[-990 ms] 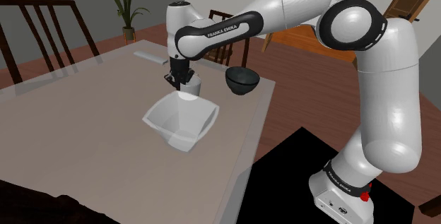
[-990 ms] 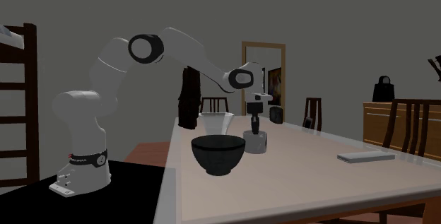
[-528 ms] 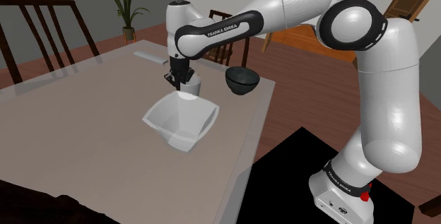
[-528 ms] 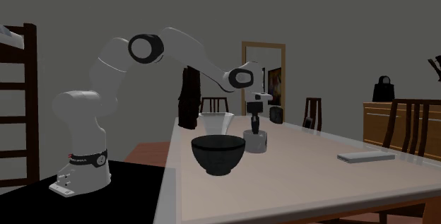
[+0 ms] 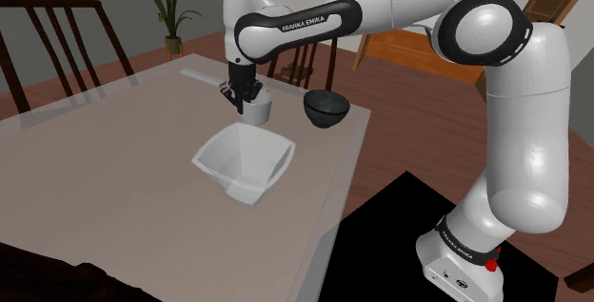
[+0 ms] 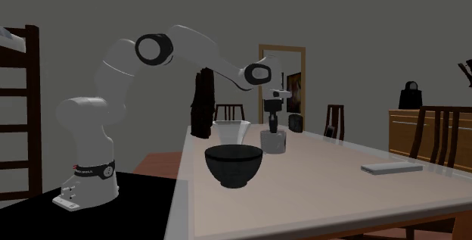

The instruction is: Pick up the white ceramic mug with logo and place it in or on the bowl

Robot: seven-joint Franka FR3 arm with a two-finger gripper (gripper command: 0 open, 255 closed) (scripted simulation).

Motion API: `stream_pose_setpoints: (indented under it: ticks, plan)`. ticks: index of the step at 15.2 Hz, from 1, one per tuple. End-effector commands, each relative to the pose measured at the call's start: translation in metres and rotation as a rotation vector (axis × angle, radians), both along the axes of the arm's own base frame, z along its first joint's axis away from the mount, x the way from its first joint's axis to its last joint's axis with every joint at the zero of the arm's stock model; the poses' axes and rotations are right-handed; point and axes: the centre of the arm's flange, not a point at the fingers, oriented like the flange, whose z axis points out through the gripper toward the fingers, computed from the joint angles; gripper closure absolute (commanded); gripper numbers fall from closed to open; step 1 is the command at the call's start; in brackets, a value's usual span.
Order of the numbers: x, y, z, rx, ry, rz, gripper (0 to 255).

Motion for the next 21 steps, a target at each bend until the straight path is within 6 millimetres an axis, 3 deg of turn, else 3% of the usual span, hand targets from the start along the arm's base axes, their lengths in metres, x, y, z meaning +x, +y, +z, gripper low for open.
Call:
stream_pose_setpoints:
  ticks: [1,21]
  plan:
    - [0.000,0.000,0.010,0.000,0.000,0.000,255]
    - [0.000,0.000,0.116,0.000,0.000,0.000,255]
